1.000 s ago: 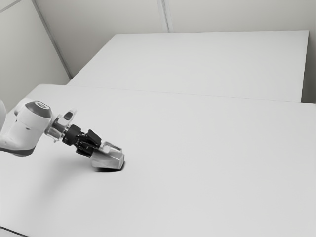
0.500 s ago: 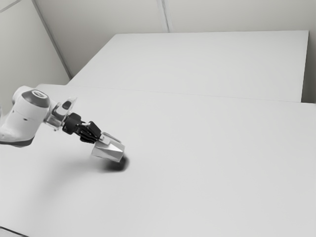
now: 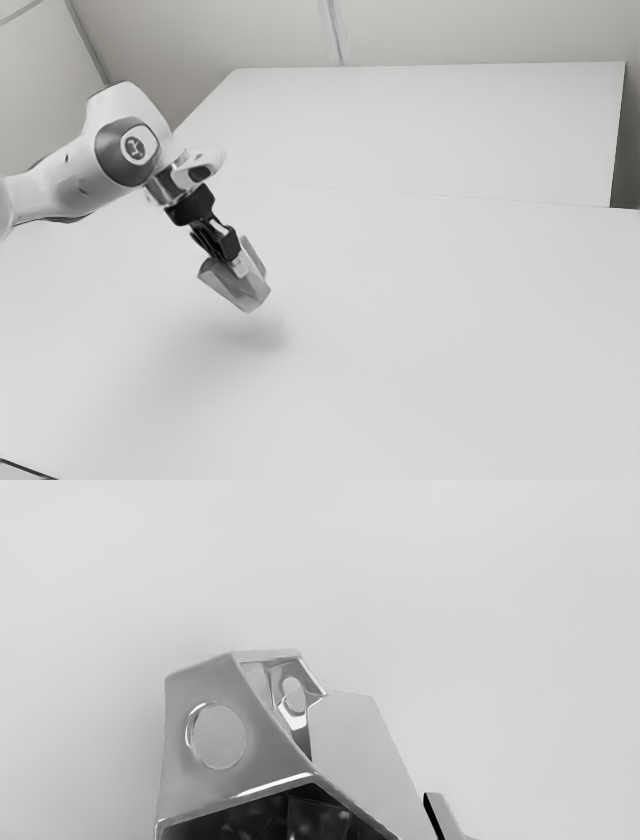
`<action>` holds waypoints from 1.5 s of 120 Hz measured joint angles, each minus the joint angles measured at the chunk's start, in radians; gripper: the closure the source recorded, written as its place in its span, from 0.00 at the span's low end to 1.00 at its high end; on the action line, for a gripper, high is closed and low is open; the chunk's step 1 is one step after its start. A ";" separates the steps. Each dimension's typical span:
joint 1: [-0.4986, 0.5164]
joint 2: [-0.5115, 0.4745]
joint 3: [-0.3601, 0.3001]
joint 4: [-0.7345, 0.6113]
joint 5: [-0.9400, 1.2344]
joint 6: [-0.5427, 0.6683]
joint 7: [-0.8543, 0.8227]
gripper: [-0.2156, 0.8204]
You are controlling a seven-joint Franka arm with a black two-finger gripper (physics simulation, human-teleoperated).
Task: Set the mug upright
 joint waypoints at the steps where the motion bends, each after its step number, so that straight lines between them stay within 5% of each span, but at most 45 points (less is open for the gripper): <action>1: -0.006 -0.004 0.000 0.000 0.011 0.000 -0.008 0.94; 26: -0.122 -0.060 -0.005 -0.052 0.259 0.063 -0.202 0.94; 64: -0.141 -0.079 -0.006 -0.176 0.490 0.234 -0.433 0.96; 108: -0.125 -0.050 -0.005 -0.267 0.538 0.378 -0.599 0.96; 180: -0.123 0.049 0.000 -0.265 0.561 0.448 -0.730 0.95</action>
